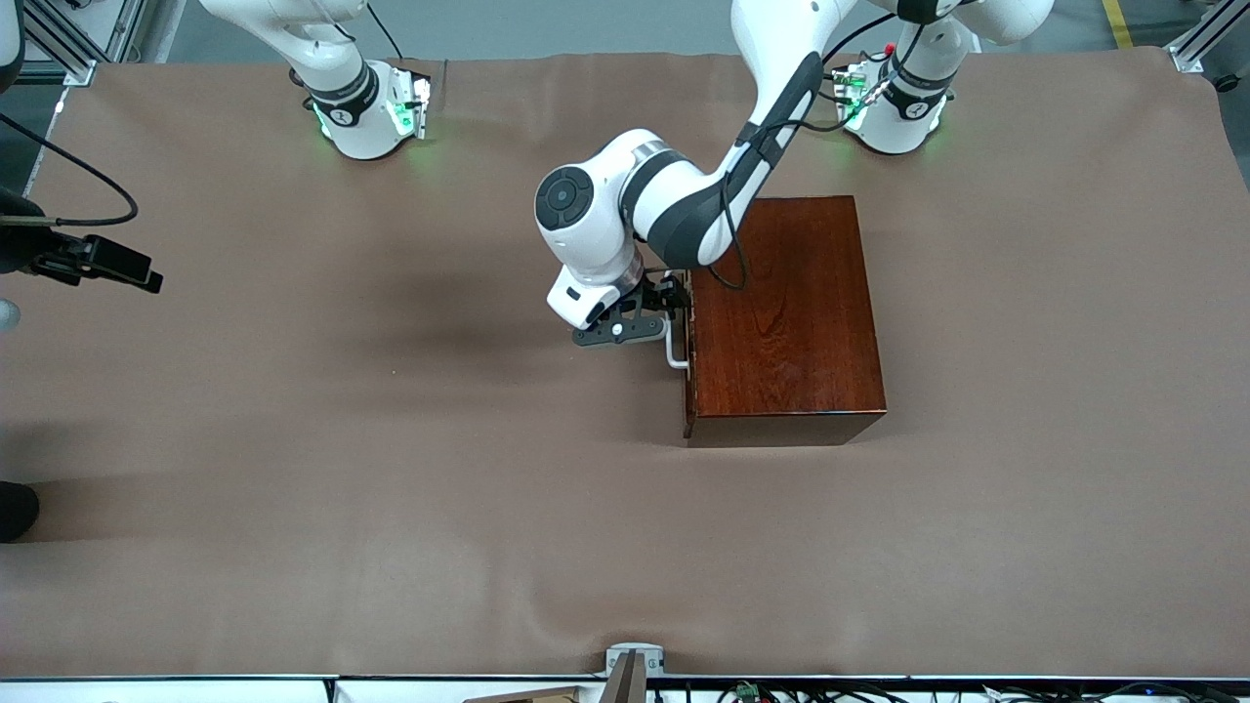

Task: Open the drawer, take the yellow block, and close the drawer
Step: 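Hook the left gripper onto the white drawer handle, then pull the drawer open with the left gripper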

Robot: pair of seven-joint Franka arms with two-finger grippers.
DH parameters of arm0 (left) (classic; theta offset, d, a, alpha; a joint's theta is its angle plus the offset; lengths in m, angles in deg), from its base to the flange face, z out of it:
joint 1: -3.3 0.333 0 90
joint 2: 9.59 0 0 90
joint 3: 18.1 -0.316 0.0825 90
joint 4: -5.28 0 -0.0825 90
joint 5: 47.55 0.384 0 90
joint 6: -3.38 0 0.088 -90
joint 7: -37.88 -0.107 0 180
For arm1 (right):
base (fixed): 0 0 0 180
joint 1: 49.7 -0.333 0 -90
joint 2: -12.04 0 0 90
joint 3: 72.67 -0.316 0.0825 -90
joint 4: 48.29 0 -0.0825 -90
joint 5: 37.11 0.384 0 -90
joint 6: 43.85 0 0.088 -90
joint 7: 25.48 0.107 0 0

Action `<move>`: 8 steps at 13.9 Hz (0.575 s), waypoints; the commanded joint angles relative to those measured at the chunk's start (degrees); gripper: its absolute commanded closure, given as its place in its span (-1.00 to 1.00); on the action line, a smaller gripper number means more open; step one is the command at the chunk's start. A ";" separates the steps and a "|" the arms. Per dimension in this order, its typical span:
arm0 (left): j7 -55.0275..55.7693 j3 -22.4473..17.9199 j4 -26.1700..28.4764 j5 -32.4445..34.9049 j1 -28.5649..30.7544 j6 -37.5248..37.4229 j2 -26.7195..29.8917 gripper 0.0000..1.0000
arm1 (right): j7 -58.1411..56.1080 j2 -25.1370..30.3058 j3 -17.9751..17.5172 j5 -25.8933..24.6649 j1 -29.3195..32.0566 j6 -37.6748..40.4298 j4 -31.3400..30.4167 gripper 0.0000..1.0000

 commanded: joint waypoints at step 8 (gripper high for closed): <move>3.81 -0.24 -1.76 -1.01 -0.87 3.87 -2.22 -1.00 | 0.26 0.68 -0.16 -0.06 0.18 0.37 0.12 -1.00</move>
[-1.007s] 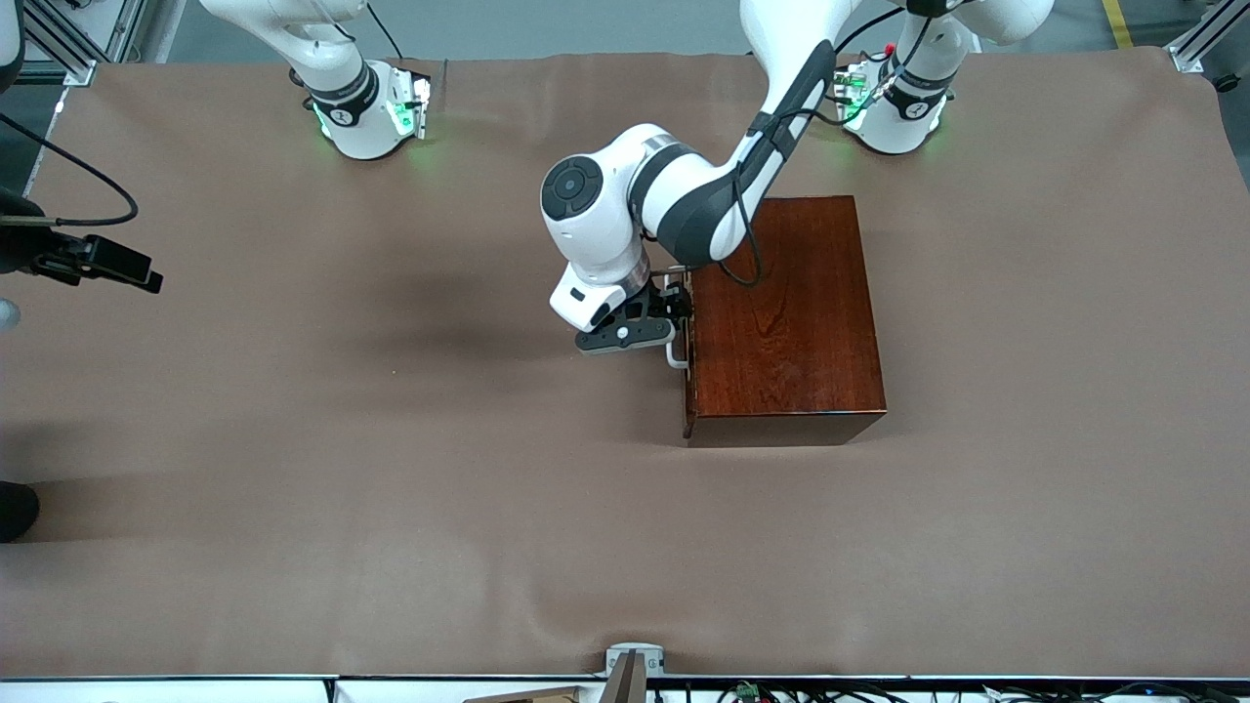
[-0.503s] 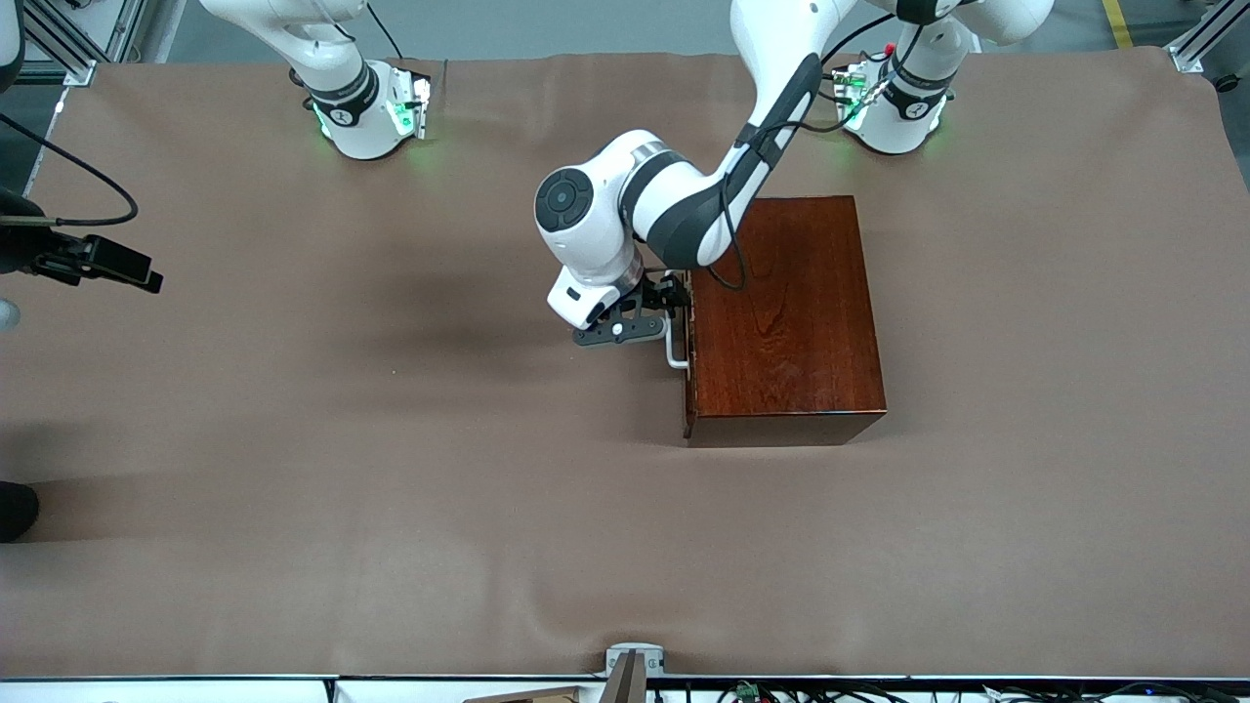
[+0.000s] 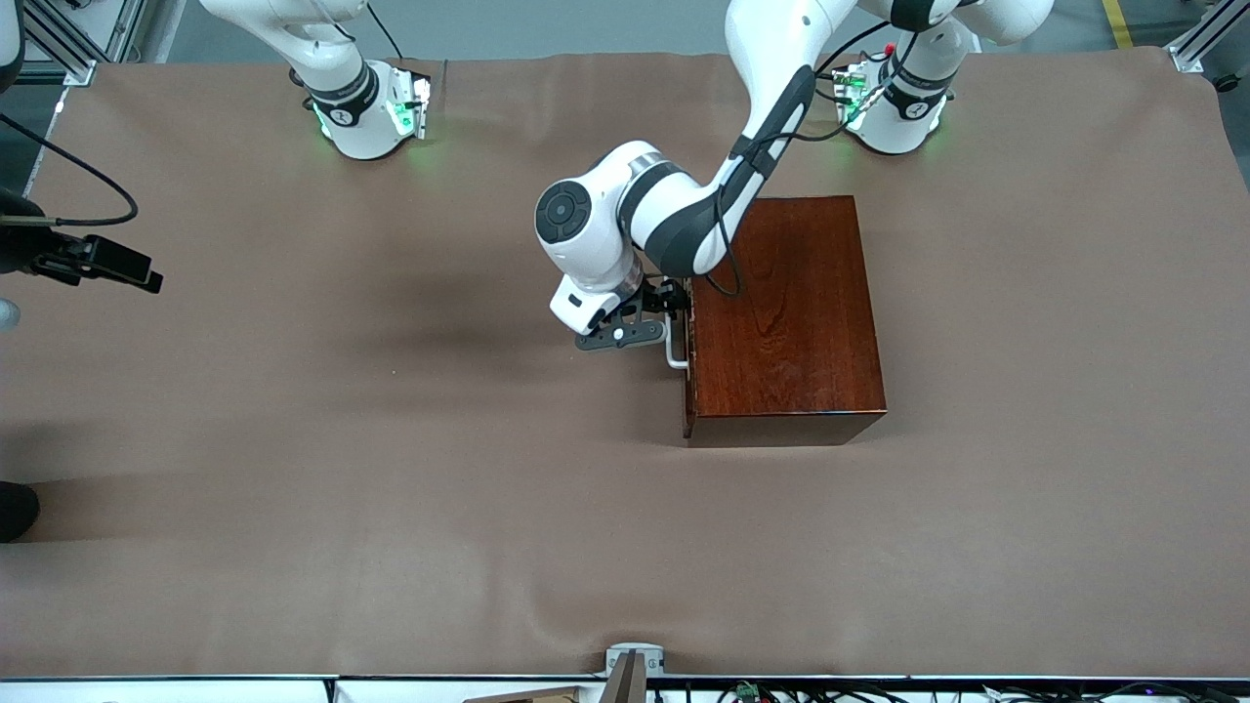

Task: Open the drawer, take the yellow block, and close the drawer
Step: 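Pull the drawer open with the left gripper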

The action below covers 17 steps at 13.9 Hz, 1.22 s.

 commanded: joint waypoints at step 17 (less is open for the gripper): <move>9.89 3.59 -1.69 -1.20 -1.57 19.71 -2.08 -1.00 | 0.26 0.68 -0.16 -0.06 0.18 0.37 0.12 -1.00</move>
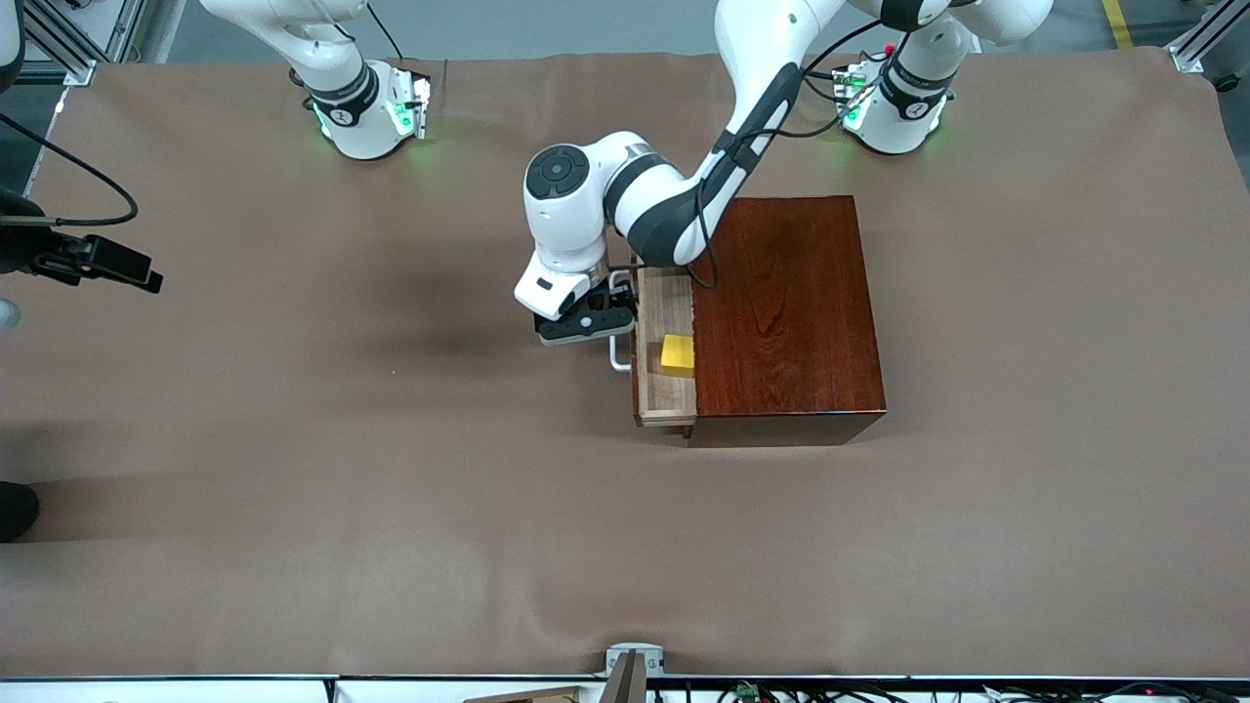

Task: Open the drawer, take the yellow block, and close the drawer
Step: 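Pull the drawer open with the left gripper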

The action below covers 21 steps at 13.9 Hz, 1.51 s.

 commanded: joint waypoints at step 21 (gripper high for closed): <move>-4.06 4.76 -2.38 -7.45 -0.20 6.42 -1.75 -1.00 | 0.26 0.68 -0.16 -0.06 0.18 0.28 0.12 -1.00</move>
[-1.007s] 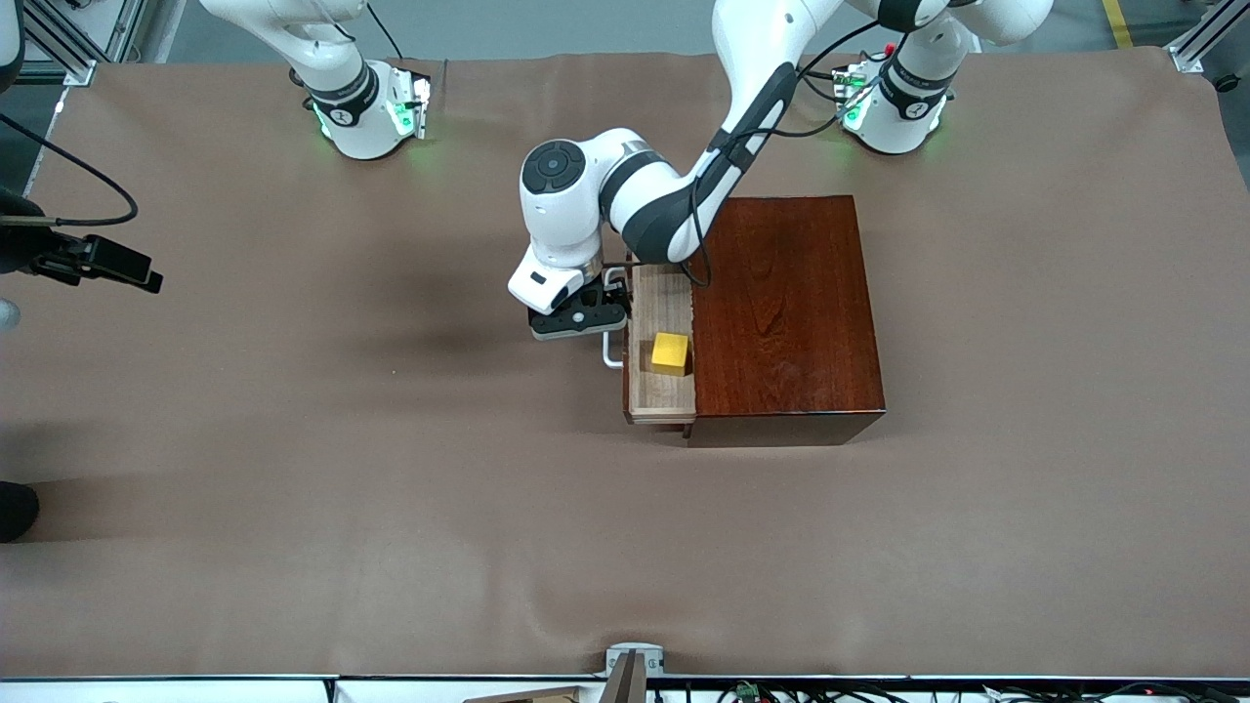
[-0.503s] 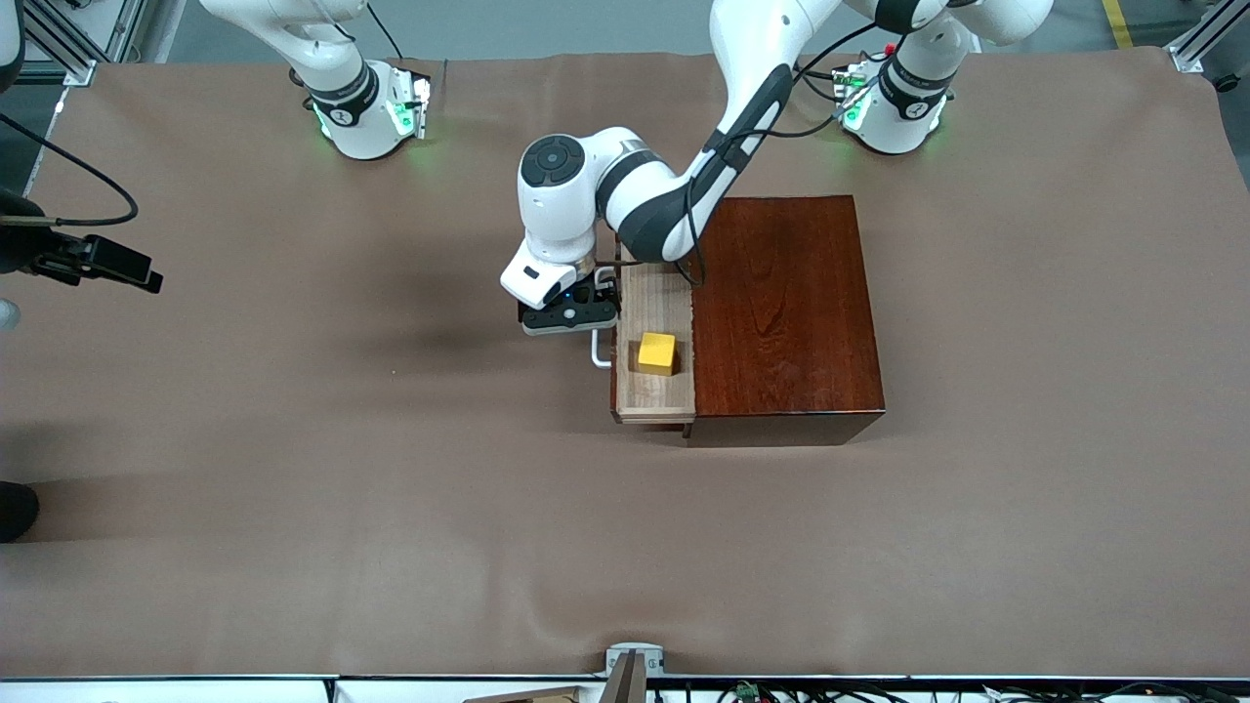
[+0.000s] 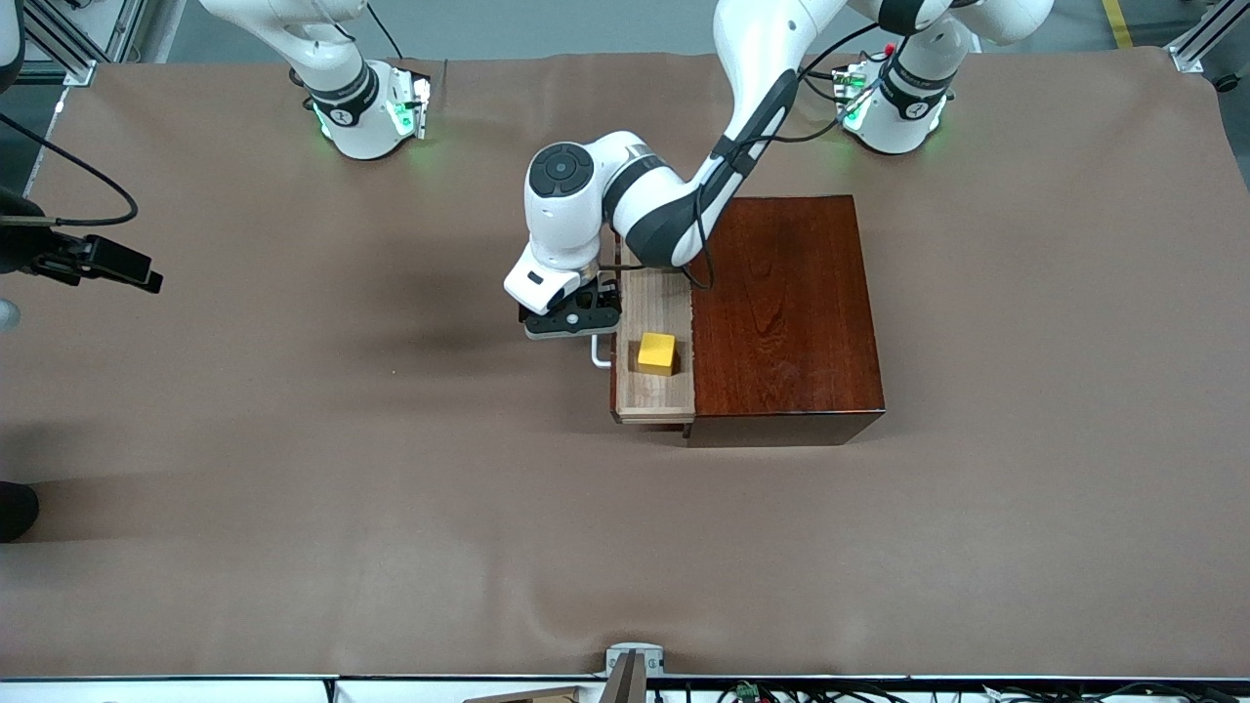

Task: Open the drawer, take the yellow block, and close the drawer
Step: 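Pull the drawer open with the left gripper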

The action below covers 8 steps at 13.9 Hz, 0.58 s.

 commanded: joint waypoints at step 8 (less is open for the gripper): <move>1.22 3.16 -2.62 -4.36 -0.99 3.82 -0.21 -1.00 | 0.26 0.68 -0.16 -0.06 0.18 0.37 0.12 -1.00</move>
